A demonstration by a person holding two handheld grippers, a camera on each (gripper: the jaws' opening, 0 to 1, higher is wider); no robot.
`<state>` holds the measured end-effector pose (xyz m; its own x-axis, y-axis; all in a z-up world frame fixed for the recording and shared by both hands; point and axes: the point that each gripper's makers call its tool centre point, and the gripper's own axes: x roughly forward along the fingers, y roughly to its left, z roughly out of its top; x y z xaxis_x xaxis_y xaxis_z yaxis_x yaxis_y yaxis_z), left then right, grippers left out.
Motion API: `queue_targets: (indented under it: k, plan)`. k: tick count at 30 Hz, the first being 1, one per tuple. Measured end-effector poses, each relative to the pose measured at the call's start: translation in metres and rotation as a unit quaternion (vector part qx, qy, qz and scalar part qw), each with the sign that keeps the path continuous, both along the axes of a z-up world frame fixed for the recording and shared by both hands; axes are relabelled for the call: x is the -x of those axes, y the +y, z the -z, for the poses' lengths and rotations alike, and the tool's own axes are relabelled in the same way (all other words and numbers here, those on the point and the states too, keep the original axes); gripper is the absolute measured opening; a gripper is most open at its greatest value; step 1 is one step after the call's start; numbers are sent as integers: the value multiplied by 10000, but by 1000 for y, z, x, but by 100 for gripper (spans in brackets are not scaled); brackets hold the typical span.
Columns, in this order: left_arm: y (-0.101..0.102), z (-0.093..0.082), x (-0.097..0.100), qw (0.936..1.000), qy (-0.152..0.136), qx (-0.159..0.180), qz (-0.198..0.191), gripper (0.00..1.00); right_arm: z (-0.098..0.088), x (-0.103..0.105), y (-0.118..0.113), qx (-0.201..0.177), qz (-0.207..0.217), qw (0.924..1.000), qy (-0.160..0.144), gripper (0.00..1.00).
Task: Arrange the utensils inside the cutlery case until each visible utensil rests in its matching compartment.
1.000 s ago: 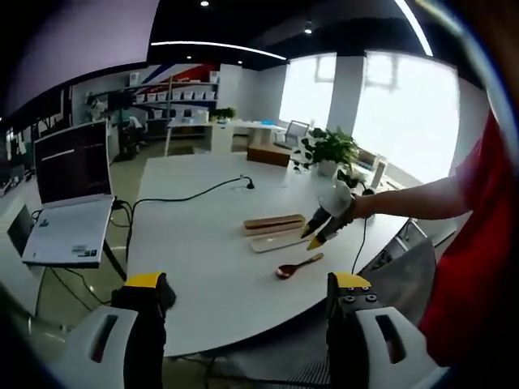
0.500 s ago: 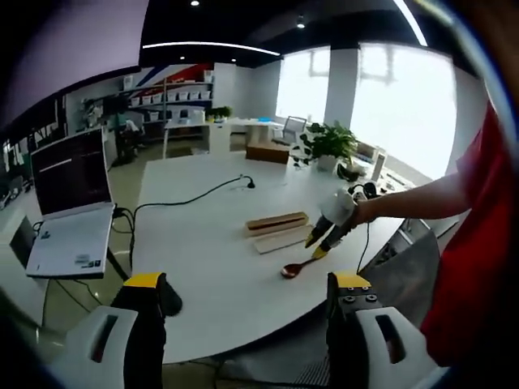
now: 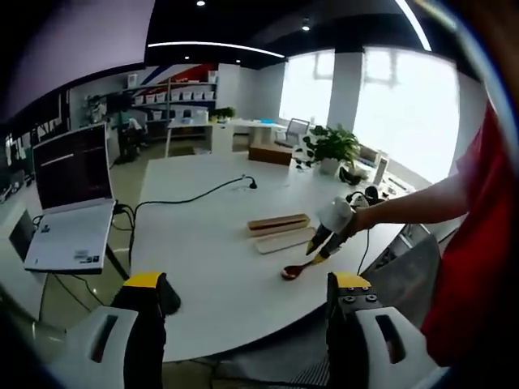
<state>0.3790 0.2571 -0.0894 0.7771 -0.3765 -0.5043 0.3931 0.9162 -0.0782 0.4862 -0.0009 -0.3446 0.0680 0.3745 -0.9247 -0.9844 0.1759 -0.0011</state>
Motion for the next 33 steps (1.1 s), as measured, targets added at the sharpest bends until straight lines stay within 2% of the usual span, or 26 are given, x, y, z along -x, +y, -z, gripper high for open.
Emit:
queue_targets:
  k: [3, 7, 9, 11, 13, 19, 22, 24, 26, 27, 30, 32, 33]
  plan:
    - [0, 1, 0, 10000, 16, -28, -29, 84, 6, 2, 5, 5, -88, 10000, 43, 18]
    - [1, -3, 0, 9999, -25, -88, -58, 84, 14, 0, 3, 183, -187, 9997, -28, 16]
    - [2, -4, 0, 9999, -29, -72, -102, 84, 18, 3, 2, 258, -286, 9992, 40, 15]
    - [3, -5, 0, 9999, -42, -64, -148, 84, 16, 1, 2, 273, -402, 9988, -3, 14]
    - [4, -4, 2, 9998, -17, -75, -161, 84, 17, -1, 3, 270, -273, 9993, 29, 12]
    - [3, 0, 2, 9998, 33, -59, -177, 84, 17, 0, 5, 340, -279, 9990, -17, 11]
    - [-1, 1, 1, 9999, 33, -23, -155, 84, 17, -1, 7, 453, -257, 9986, -33, 8]
    - [-3, 3, 1, 9999, 35, -17, -145, 84, 18, 1, 9, 526, -255, 9983, -13, 2]
    - [-4, 3, 1, 9999, 49, 42, -148, 84, 17, 0, 9, 743, -403, 9963, -147, 1]
    - [-4, 2, 0, 9999, 25, 58, -151, 84, 18, 1, 11, 819, -393, 9958, -99, 1]
    - [-5, 0, -3, 9999, 12, 77, -125, 84, 19, -1, 10, 1138, -835, 9897, -259, 1]
    - [-4, -2, -5, 9999, -15, 66, -124, 83, 19, 1, 11, 1173, -985, 9878, -291, 1]
    - [-4, -5, -6, 9999, -56, 64, -121, 83, 19, 0, 11, 1155, -783, 9900, -219, 1]
